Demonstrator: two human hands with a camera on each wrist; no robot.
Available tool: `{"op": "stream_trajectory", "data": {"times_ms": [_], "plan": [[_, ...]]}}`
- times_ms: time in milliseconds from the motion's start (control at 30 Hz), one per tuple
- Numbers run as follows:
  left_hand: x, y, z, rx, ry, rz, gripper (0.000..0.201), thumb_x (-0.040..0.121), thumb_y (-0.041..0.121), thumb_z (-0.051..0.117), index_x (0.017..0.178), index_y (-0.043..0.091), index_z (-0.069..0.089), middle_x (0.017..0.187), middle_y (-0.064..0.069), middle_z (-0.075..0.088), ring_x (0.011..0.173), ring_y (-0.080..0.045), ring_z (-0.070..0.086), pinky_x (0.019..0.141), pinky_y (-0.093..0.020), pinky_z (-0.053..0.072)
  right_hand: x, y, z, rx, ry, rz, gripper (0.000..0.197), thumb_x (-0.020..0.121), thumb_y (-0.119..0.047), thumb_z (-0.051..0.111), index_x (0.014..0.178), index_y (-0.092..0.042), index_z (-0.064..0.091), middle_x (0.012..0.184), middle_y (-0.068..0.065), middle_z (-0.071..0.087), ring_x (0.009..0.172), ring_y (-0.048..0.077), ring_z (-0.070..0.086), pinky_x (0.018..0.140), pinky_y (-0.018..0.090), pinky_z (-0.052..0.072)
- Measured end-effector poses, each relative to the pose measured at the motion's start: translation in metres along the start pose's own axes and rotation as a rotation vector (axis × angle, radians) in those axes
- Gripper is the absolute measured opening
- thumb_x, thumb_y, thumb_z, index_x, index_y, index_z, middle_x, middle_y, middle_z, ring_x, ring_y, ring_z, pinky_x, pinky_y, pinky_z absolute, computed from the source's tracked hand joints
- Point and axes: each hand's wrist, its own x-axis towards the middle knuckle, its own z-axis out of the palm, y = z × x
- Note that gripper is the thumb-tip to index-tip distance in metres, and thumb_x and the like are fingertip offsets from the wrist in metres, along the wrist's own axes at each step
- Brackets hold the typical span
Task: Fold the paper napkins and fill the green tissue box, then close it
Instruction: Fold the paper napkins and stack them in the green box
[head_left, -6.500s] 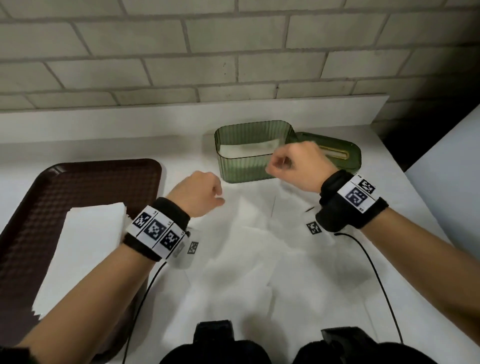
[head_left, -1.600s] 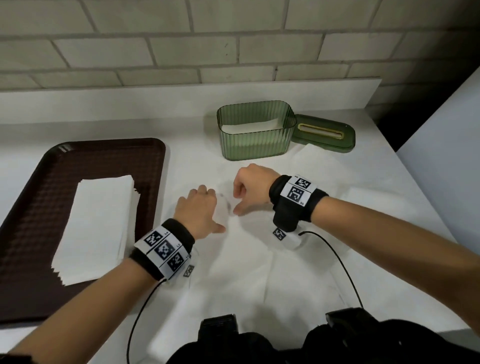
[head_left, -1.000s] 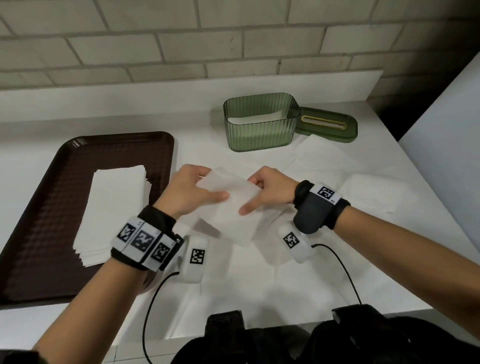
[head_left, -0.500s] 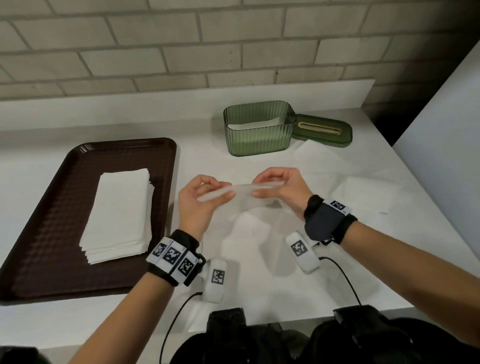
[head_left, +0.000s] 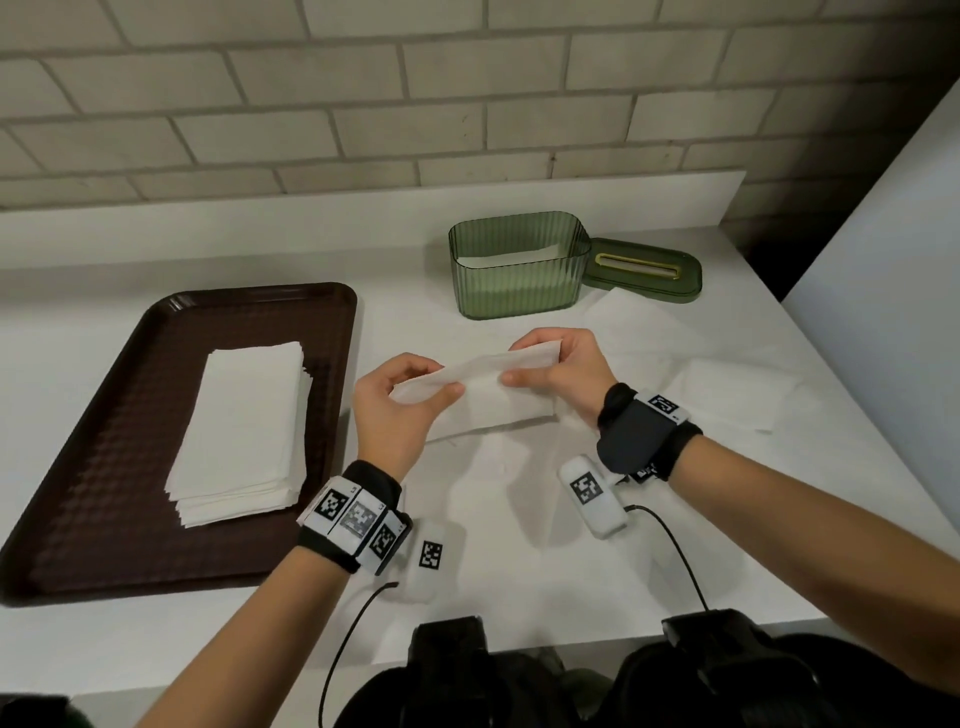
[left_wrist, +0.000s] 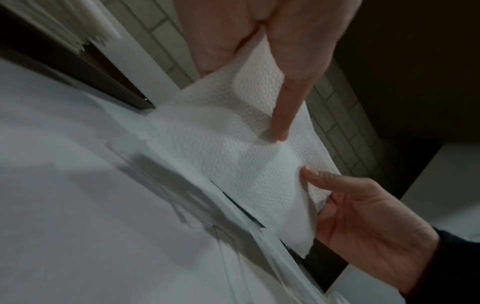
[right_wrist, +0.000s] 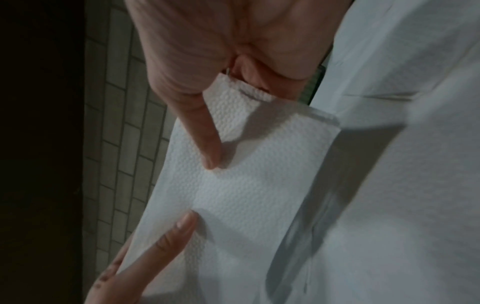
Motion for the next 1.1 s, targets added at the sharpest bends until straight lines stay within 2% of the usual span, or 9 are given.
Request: {"op": "stream_trajectory", "data": {"times_ms": [233, 400, 467, 567, 667, 767, 933, 1033, 1100], "plan": [[-0.007, -0.028, -0.003, 0.026, -0.067, -0.28, 0.027, 0.06, 0.007, 0.09, 0.08, 0.008, 0.072, 0.085, -0.01, 0.074, 0.083, -0.026, 0.071, 0.068, -0.036, 0.058, -0.002, 0.034, -0.008, -0.147, -0.105, 0.169, 0.033, 0.055, -0.009, 0.09, 0.077, -0.008, 0.066, 0.075, 0.005, 0.062, 0.072, 0.019, 0.059, 0.071, 0.034, 0.047], [-0.008, -0.011, -0.025, -0.067, -0.131, -0.274, 0.03, 0.063, 0.002, 0.087, 0.088, -0.001, 0.072, 0.088, -0.009, 0.075, 0.081, -0.015, 0.071, 0.073, -0.029, 0.058, 0.007, -0.007, -0.016, -0.135, -0.315, 0.095, 0.021, 0.085, -0.008, 0.071, 0.106, -0.005, 0.068, 0.082, -0.012, 0.072, 0.07, 0.006, 0.063, 0.072, 0.017, 0.049], [-0.013, -0.011, -0.038, -0.154, -0.195, -0.377, 0.038, 0.066, 0.0, 0.084, 0.101, 0.0, 0.071, 0.098, -0.009, 0.075, 0.09, -0.018, 0.073, 0.078, -0.032, 0.058, 0.019, -0.018, -0.019, -0.165, -0.347, 0.094, 0.033, 0.092, -0.034, 0.061, 0.113, -0.008, 0.067, 0.082, -0.012, 0.074, 0.071, 0.009, 0.062, 0.07, 0.014, 0.048], [-0.022, -0.016, -0.054, -0.169, -0.317, -0.496, 0.039, 0.071, -0.003, 0.079, 0.109, 0.0, 0.069, 0.105, -0.01, 0.074, 0.098, -0.021, 0.071, 0.082, -0.028, 0.058, 0.044, -0.021, -0.017, -0.244, -0.295, 0.183, 0.064, 0.091, -0.064, 0.042, 0.109, -0.008, 0.069, 0.102, 0.011, 0.074, 0.086, 0.024, 0.068, 0.074, 0.028, 0.049], [-0.029, -0.022, -0.062, -0.079, -0.362, -0.546, 0.031, 0.078, -0.001, 0.075, 0.108, -0.001, 0.069, 0.104, -0.01, 0.074, 0.099, -0.022, 0.071, 0.088, -0.03, 0.057, 0.073, -0.006, -0.013, -0.887, -0.358, 0.094, 0.047, 0.088, -0.052, 0.061, 0.113, -0.013, 0.069, 0.122, 0.003, 0.066, 0.108, 0.025, 0.062, 0.089, 0.031, 0.045], [-0.033, -0.026, -0.065, -0.062, -0.39, -0.6, 0.024, 0.083, 0.002, 0.07, 0.107, 0.0, 0.069, 0.106, -0.011, 0.074, 0.101, -0.024, 0.07, 0.094, -0.035, 0.053, 0.081, 0.011, -0.007, -1.267, -0.405, 0.044, 0.074, 0.068, -0.06, 0.074, 0.128, -0.02, 0.058, 0.129, -0.002, 0.055, 0.121, 0.024, 0.049, 0.096, 0.035, 0.041], [-0.041, -0.03, -0.071, -0.123, -0.385, -0.661, 0.019, 0.09, 0.0, 0.062, 0.107, 0.002, 0.068, 0.106, -0.01, 0.074, 0.099, -0.021, 0.071, 0.081, -0.026, 0.057, 0.082, 0.013, 0.008, -1.348, -0.379, -0.014, 0.069, 0.058, -0.058, 0.08, 0.116, -0.026, 0.059, 0.115, -0.006, 0.059, 0.113, 0.022, 0.048, 0.09, 0.038, 0.031], [-0.046, -0.03, -0.076, -0.15, -0.398, -0.661, 0.022, 0.092, 0.0, 0.057, 0.111, 0.006, 0.066, 0.108, -0.005, 0.074, 0.097, -0.016, 0.071, 0.077, -0.022, 0.057, 0.08, -0.002, 0.012, -1.229, -0.404, 0.011, 0.036, 0.069, -0.039, 0.082, 0.095, -0.02, 0.066, 0.094, -0.001, 0.062, 0.098, 0.025, 0.059, 0.079, 0.03, 0.04], [-0.047, -0.029, -0.078, -0.176, -0.403, -0.678, 0.023, 0.094, -0.001, 0.054, 0.112, 0.008, 0.065, 0.109, -0.005, 0.073, 0.099, -0.016, 0.071, 0.08, -0.025, 0.058, 0.072, -0.019, 0.014, -1.114, -0.411, -0.034, 0.032, 0.078, -0.029, 0.079, 0.104, -0.012, 0.069, 0.084, 0.001, 0.062, 0.083, 0.023, 0.061, 0.072, 0.026, 0.039]]}}
